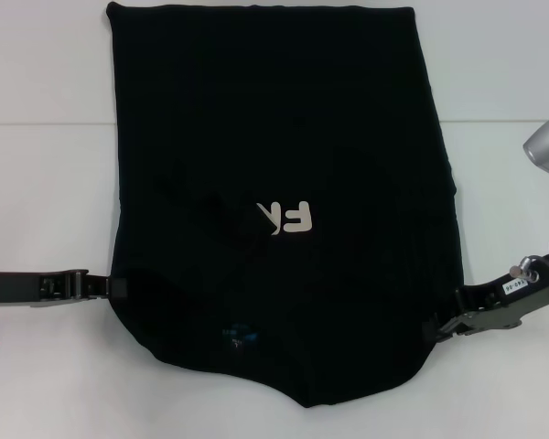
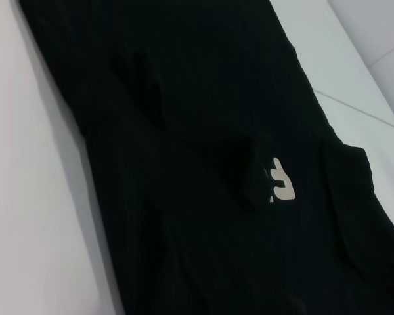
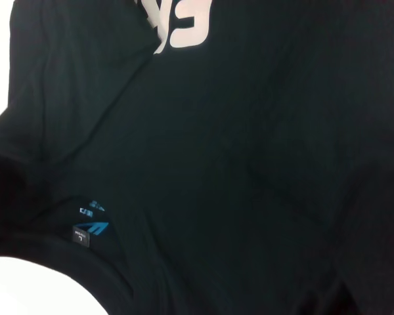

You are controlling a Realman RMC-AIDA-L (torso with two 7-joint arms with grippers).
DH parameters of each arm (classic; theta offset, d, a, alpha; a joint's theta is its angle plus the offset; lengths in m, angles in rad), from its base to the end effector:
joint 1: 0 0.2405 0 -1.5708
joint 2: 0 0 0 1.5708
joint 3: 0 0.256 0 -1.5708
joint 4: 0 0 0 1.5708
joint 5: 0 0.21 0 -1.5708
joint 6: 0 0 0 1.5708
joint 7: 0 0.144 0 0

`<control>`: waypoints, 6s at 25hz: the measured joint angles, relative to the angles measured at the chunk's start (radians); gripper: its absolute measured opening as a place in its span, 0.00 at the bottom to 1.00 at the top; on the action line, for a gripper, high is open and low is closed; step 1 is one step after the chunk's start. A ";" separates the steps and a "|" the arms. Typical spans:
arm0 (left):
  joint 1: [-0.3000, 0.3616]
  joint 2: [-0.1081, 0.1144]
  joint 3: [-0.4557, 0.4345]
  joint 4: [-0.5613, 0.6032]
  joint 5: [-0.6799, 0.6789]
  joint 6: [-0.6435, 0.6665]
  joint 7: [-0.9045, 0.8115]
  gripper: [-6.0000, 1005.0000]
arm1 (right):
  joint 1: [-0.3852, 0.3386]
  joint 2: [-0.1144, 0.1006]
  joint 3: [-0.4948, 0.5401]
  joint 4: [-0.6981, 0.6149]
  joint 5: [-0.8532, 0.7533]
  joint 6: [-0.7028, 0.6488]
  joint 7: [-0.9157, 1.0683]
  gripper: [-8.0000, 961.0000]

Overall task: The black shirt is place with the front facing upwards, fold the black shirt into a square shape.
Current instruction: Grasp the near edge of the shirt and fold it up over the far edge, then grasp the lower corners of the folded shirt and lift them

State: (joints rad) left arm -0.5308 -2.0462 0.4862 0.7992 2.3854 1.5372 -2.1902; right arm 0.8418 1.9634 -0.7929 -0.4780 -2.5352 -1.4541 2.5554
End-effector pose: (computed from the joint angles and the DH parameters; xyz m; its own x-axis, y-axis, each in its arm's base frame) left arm -0.3154 0.3303 0.0431 0.2788 0.8716 0.4032 0.9578 -0.2831 -0.0505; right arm 0.2573 0.3739 -0.0088 0.1989 -0.9800 0.0002 -0.9711 -0.1971 -0.1348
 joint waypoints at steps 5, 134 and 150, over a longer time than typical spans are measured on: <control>-0.001 0.000 0.000 0.000 -0.001 0.001 0.002 0.07 | 0.001 0.000 -0.006 -0.006 0.000 0.004 -0.007 0.16; -0.066 0.106 0.089 -0.325 -0.158 -0.249 -0.161 0.77 | -0.330 0.077 0.173 -0.008 0.571 0.081 -1.109 0.80; -0.101 0.105 0.167 -0.356 -0.154 -0.242 -0.163 0.77 | -0.330 0.079 0.174 -0.008 0.570 0.079 -1.109 0.78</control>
State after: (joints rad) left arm -0.6320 -1.9412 0.6536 0.4428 2.2314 1.2956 -2.3532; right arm 0.5120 2.0425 -0.6192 -0.4862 -1.9651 -1.3756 1.4468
